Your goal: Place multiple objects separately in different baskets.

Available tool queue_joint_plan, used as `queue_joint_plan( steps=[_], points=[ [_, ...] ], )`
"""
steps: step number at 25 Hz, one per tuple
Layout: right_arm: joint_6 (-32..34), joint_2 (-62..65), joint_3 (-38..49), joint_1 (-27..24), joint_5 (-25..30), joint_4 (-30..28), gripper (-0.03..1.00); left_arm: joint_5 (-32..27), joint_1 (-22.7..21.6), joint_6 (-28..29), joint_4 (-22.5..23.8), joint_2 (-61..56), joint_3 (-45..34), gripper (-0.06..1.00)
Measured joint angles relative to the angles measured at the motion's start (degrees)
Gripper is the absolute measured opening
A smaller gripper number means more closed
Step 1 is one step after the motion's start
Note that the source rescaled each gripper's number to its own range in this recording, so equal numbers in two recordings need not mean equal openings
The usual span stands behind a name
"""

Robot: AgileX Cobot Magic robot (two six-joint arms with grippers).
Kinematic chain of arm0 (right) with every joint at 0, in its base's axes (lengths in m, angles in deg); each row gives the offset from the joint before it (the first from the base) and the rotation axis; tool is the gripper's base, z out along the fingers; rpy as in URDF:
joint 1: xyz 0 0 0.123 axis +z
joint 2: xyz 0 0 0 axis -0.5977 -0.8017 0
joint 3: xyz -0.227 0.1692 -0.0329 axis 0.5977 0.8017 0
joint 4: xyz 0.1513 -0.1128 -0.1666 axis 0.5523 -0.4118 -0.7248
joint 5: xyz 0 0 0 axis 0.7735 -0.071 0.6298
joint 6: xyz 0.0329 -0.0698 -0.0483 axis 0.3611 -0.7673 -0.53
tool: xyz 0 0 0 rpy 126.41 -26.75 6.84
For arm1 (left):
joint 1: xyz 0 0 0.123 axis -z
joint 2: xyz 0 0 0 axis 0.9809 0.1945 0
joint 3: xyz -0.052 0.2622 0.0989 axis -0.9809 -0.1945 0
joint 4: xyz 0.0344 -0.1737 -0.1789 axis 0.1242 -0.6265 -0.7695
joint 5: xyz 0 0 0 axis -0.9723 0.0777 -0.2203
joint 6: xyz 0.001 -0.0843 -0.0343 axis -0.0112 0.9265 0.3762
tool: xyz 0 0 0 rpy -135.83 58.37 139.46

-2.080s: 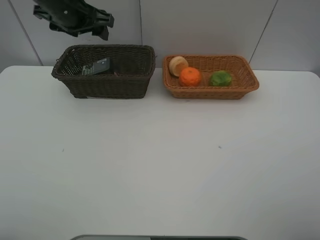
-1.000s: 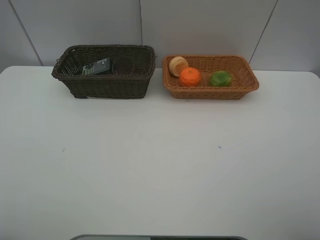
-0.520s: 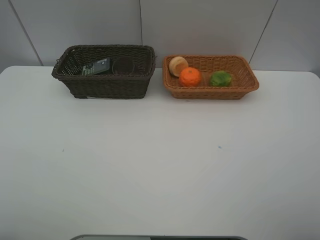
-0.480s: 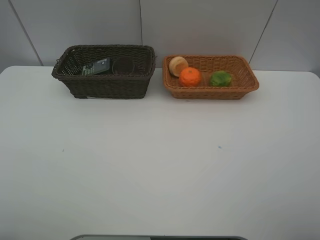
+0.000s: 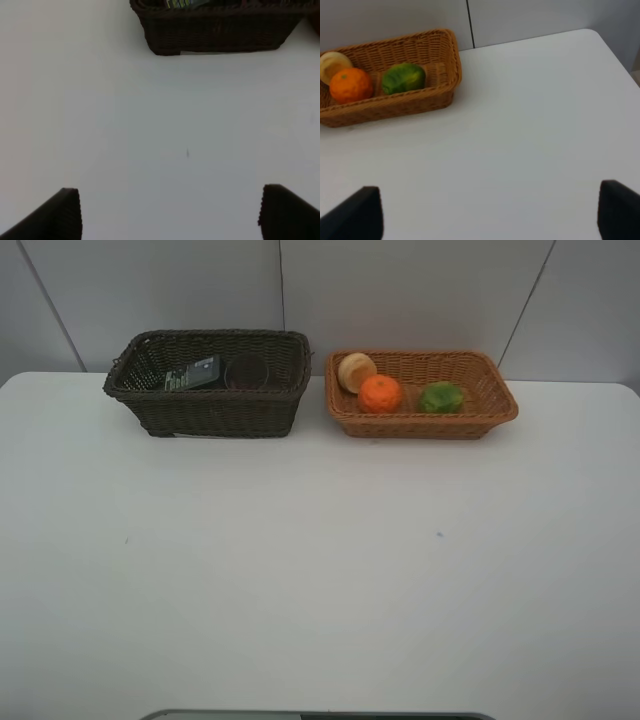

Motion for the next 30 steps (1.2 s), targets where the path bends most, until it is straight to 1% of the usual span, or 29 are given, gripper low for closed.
queue_joint_plan(
  steps=[15,30],
  points=[
    [0.0,0.0,0.0,0.0,0.0,0.0,0.87,0.0,-1.4,0.0,0.2,-0.1,0.0,0.91],
    [0.0,0.0,0.0,0.0,0.0,0.0,0.87,0.0,-1.4,0.0,0.2,-0.1,0.0,0.91]
  ],
)
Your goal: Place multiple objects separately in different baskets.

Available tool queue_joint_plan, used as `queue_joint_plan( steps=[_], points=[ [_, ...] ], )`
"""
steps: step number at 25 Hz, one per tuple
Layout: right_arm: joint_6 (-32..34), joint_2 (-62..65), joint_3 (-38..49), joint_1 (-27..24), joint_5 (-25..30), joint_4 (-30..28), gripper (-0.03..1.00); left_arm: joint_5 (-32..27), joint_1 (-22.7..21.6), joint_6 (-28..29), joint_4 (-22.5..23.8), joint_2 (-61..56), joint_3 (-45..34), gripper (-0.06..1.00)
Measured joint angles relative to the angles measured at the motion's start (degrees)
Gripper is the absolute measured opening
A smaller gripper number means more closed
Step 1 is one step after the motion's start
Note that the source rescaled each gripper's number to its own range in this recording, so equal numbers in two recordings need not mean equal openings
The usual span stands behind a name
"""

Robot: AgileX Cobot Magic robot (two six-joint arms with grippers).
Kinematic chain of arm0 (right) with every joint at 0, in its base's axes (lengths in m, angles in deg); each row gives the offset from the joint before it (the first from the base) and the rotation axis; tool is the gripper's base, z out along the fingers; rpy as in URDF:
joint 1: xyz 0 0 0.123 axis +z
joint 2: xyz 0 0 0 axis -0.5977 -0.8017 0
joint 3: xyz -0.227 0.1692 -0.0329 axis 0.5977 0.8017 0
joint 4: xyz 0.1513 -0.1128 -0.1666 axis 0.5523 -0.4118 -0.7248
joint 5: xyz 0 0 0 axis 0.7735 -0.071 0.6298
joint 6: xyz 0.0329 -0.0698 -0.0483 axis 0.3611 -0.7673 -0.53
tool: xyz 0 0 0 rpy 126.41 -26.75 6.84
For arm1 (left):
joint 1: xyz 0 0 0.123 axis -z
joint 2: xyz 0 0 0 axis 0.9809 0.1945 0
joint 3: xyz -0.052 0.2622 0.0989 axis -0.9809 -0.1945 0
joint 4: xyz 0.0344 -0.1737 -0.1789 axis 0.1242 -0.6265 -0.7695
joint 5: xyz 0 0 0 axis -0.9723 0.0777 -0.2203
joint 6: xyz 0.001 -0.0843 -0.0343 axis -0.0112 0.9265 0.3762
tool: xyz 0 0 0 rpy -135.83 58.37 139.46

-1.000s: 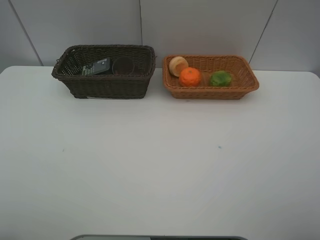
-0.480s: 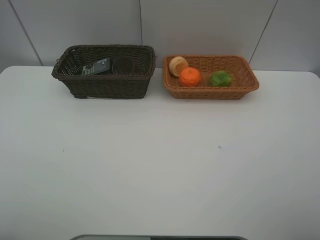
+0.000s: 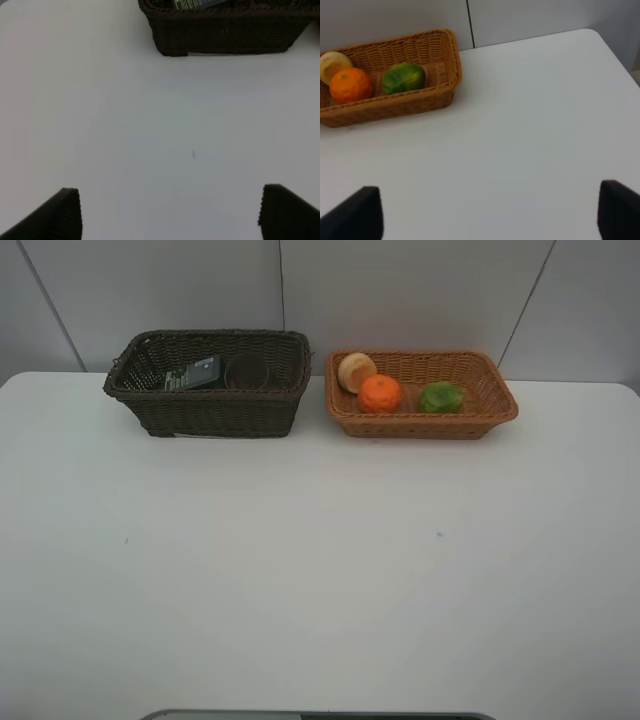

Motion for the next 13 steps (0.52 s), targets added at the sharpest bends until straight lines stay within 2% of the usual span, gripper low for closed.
queue_joint_plan(
  steps=[13],
  points=[
    [0.0,0.0,0.0,0.0,0.0,0.0,0.87,0.0,0.0,0.0,0.0,0.0,0.0,0.91]
  ],
)
